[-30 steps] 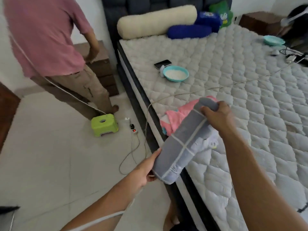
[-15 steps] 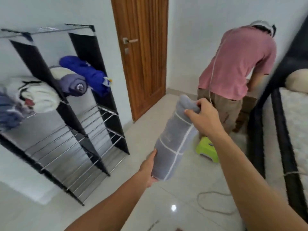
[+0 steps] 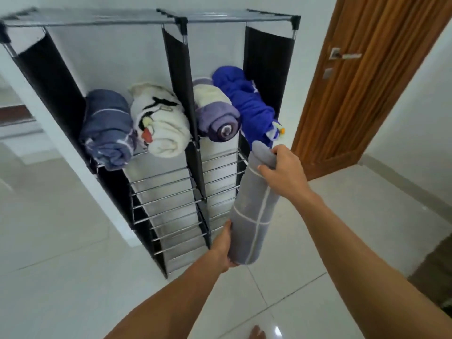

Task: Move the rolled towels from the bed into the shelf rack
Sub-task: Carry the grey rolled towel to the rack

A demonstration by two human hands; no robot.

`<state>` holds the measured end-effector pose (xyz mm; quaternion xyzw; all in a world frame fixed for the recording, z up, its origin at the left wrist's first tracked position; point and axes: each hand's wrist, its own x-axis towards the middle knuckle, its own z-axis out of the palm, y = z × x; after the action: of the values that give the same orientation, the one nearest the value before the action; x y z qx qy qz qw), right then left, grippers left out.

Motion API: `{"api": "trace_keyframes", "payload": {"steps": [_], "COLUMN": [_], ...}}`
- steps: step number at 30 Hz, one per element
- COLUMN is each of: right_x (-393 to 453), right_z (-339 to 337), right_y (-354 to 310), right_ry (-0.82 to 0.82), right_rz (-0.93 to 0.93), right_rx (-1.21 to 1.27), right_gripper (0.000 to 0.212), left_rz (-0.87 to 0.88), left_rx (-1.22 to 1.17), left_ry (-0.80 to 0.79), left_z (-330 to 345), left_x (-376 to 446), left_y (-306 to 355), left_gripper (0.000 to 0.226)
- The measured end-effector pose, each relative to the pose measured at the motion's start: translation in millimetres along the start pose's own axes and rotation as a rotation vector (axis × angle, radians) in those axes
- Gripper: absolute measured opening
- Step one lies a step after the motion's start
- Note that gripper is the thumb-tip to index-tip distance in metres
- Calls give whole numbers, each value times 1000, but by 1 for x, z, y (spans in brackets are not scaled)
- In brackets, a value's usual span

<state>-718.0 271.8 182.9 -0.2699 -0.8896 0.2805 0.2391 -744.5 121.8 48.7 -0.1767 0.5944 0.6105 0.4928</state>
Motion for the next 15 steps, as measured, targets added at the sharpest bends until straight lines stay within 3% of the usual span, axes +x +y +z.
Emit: {"api": "trace_keyframes", "payload": {"steps": [4,8,15], "right_x": [61,97,148], "right_z": [51,95,153], "right_y": [27,48,77], "right_ry": [-151,-296,-346], "right_rz": [-1,-9,-62], "right_rx": [-38,-69,-174], "right_gripper": [26,40,49], "left_rz": [-72,-129,-141], "left_rx": [-60,-144,-275], "left_ry": [54,115,161], "left_z": [11,15,9], "left_x": [45,70,141], "left_y": [22,37,73], "left_gripper": [76,72,65]}}
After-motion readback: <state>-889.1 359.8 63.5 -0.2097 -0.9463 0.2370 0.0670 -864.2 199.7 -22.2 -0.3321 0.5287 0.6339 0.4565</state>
